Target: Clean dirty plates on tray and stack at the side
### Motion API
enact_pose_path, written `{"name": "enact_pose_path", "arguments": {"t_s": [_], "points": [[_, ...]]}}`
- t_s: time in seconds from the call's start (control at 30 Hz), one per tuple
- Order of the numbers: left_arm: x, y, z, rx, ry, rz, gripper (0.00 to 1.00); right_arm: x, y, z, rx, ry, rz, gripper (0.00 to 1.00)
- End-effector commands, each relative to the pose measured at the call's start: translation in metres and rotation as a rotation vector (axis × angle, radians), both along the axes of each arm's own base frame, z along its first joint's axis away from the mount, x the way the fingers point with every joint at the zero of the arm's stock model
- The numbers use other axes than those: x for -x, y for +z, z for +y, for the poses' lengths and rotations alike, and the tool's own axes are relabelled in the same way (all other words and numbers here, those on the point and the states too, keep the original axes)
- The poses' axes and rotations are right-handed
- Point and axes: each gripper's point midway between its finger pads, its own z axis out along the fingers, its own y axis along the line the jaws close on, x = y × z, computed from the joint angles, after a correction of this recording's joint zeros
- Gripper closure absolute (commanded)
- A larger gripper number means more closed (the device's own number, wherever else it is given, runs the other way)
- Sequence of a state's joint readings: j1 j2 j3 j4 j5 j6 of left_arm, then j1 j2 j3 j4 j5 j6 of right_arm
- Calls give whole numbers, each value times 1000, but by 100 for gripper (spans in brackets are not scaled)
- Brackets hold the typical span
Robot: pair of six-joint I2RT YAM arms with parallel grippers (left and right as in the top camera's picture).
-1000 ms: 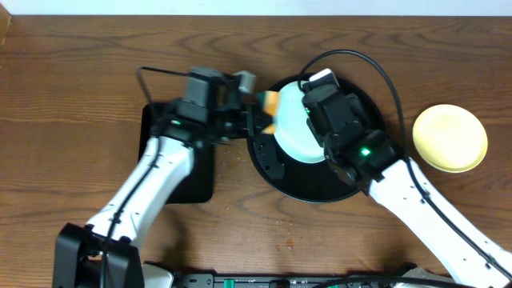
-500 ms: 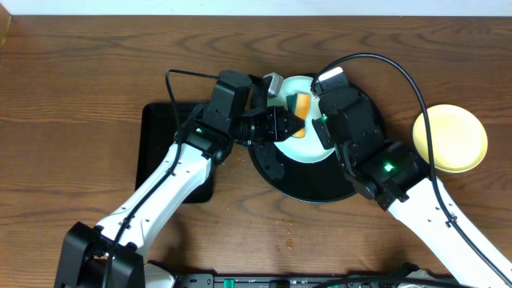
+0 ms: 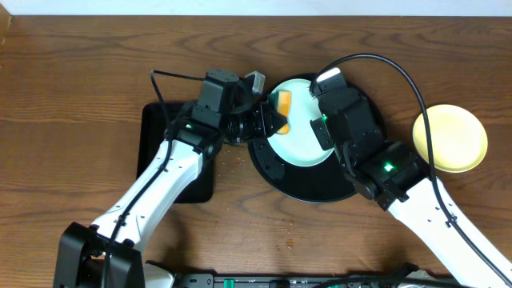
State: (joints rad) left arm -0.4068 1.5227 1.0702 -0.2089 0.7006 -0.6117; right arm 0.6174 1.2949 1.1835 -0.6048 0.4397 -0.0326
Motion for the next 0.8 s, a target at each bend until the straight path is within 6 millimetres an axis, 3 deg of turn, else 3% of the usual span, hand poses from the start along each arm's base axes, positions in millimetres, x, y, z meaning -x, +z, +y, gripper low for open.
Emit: {"name": "enact_pose_path", "arguments": {"t_s": [0.0,0.27,0.4,0.6,0.77], "points": [[3,-3,3,-25,-12,4,92,-2,12,0,-40,-15,-32,99],[17,8,-9,56,-116,7,92,-2,12,0,-41,-16,-32,99],[19,26,-19,136,-169,-27,92,-2,13,0,-50,-23,-33,99],[6,22,-14,96,-109,-59,92,-2,12,0,-50,-23,-32,99],[-10,17,1,54,-34,-75,92,-1,11,-1,-46,-23,-27,99]]}}
